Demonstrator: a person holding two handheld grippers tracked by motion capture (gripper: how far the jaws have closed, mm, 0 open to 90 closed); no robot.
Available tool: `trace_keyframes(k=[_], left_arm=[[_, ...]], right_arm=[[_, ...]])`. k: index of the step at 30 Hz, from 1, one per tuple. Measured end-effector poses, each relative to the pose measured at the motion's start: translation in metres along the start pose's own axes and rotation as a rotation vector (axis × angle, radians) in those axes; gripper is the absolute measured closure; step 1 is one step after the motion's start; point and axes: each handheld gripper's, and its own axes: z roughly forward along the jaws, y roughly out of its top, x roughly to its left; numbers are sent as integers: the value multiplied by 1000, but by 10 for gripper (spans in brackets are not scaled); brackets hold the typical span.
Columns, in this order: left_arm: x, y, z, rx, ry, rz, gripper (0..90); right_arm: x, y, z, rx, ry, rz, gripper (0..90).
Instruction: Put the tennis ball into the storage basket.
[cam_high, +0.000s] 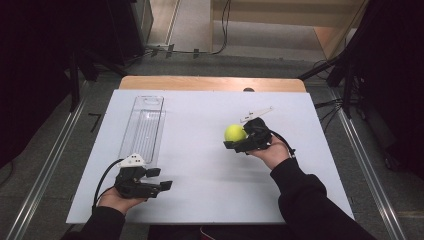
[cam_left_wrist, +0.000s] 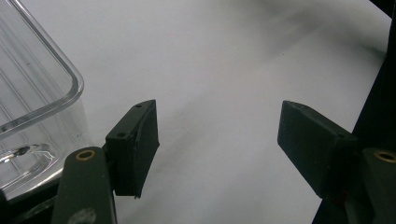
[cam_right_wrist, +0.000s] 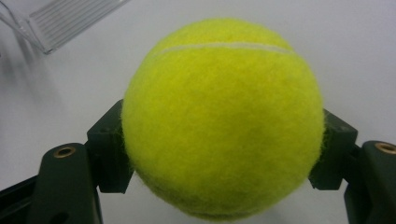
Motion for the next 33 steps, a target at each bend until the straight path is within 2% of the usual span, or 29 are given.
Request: trace_keyframes(k=[12,33], left_arm=[[1,0,-1,0,-2,0,299],[2,-1,-1,-11,3,-16,299]], right_arm=[[14,8,8,4,45,-11,233],[30,29,13,-15,78,-30,234]])
